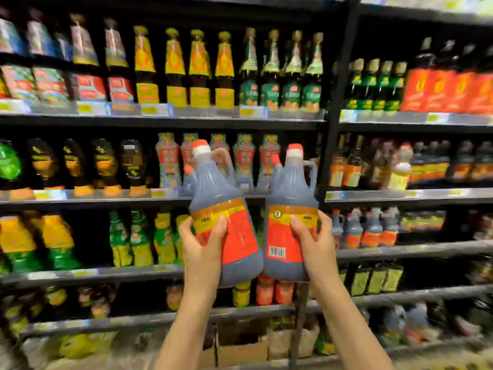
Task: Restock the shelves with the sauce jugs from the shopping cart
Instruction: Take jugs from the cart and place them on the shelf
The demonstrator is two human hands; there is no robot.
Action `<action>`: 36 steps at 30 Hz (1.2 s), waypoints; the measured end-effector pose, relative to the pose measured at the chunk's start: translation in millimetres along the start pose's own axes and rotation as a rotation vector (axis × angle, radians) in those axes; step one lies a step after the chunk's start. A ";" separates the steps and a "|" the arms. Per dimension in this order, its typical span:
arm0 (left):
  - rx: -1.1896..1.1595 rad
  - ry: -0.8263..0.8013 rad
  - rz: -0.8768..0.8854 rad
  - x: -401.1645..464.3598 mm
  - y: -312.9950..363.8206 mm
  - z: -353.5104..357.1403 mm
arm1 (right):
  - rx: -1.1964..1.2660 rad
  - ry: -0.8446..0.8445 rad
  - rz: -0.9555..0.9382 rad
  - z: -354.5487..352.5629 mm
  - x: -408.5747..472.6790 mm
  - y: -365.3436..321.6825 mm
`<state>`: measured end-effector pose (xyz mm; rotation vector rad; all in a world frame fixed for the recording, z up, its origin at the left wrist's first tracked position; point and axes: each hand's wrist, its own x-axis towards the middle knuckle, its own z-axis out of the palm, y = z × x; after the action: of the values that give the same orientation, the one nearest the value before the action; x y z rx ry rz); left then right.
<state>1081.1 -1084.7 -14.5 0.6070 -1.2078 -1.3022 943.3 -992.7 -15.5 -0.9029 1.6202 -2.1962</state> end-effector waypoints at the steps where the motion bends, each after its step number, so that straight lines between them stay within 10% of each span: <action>1: -0.013 -0.021 -0.011 -9.4 -5.6 21.7 | -0.026 0.006 -0.005 -24.6 4.0 -3.7; 36: -0.173 -0.682 -0.106 -177.1 -156.8 677.4 | -0.203 0.703 -0.207 -622.0 216.5 -76.6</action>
<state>435.7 -772.1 9.3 0.0891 -1.5955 -1.7575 402.0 -610.9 12.2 -0.3506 2.1574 -2.7262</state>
